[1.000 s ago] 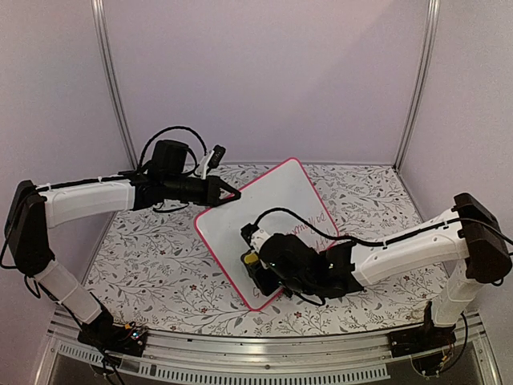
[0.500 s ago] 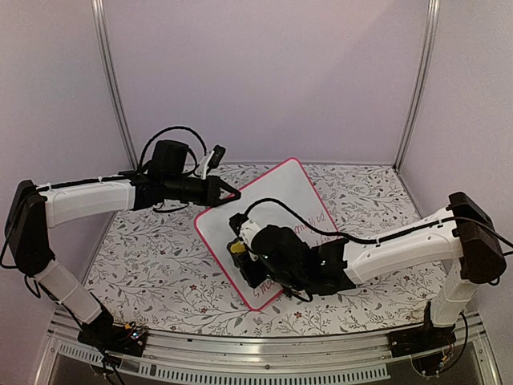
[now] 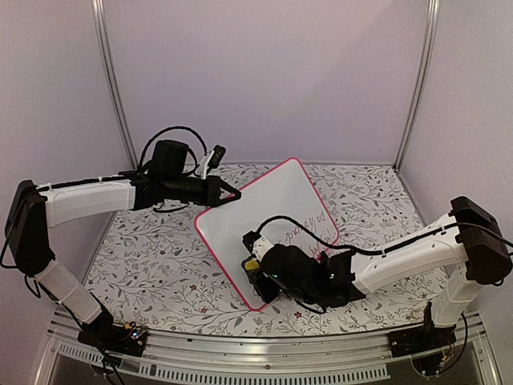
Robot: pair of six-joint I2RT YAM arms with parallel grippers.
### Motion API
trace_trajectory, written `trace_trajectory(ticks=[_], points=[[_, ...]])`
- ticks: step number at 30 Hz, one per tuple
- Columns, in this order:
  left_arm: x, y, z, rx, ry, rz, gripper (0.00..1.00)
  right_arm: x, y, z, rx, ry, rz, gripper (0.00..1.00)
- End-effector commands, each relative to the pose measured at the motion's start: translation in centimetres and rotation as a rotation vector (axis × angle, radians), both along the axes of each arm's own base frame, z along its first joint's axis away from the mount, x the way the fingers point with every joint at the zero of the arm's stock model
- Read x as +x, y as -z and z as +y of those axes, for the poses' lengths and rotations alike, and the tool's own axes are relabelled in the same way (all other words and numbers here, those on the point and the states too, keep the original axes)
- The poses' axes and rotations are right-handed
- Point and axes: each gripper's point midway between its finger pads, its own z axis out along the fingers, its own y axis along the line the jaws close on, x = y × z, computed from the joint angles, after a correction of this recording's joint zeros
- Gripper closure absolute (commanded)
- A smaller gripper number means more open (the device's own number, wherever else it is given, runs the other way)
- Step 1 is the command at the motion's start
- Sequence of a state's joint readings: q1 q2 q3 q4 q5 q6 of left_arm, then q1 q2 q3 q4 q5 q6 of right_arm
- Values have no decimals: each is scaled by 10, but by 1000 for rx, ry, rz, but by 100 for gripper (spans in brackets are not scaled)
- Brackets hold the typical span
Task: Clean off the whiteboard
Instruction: Erase the whiteboard at the center of the board.
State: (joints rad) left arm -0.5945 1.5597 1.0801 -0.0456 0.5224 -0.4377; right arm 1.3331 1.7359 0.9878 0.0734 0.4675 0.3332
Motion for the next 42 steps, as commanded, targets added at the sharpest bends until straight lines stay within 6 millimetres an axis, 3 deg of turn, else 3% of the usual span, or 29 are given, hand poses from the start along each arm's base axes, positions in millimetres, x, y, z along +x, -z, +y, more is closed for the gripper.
trace_trajectory(ticks=[1,7,10,14,21,27,33,36,42], points=[[-5,48,7,135,3,42,100,3,-5,1,-14,13,-15,74],[-5,47,7,135,0,36,100,13,-35,25,32,-6,-85,74],[-5,45,7,135,-1,33,100,13,-39,33,30,-22,-97,74],[-4,44,9,139,-8,23,100,13,-29,32,13,-23,-84,74],[-4,41,7,127,-2,24,100,1,8,10,-38,-1,-7,74],[-4,40,8,128,-6,22,100,-8,24,-6,-65,22,35,74],[-4,42,8,130,-3,27,100,-10,27,-12,-69,37,42,74],[-4,42,8,130,-5,26,100,-5,18,-13,-58,62,15,74],[-4,44,9,134,-7,28,100,21,-24,-6,-6,110,-82,74]])
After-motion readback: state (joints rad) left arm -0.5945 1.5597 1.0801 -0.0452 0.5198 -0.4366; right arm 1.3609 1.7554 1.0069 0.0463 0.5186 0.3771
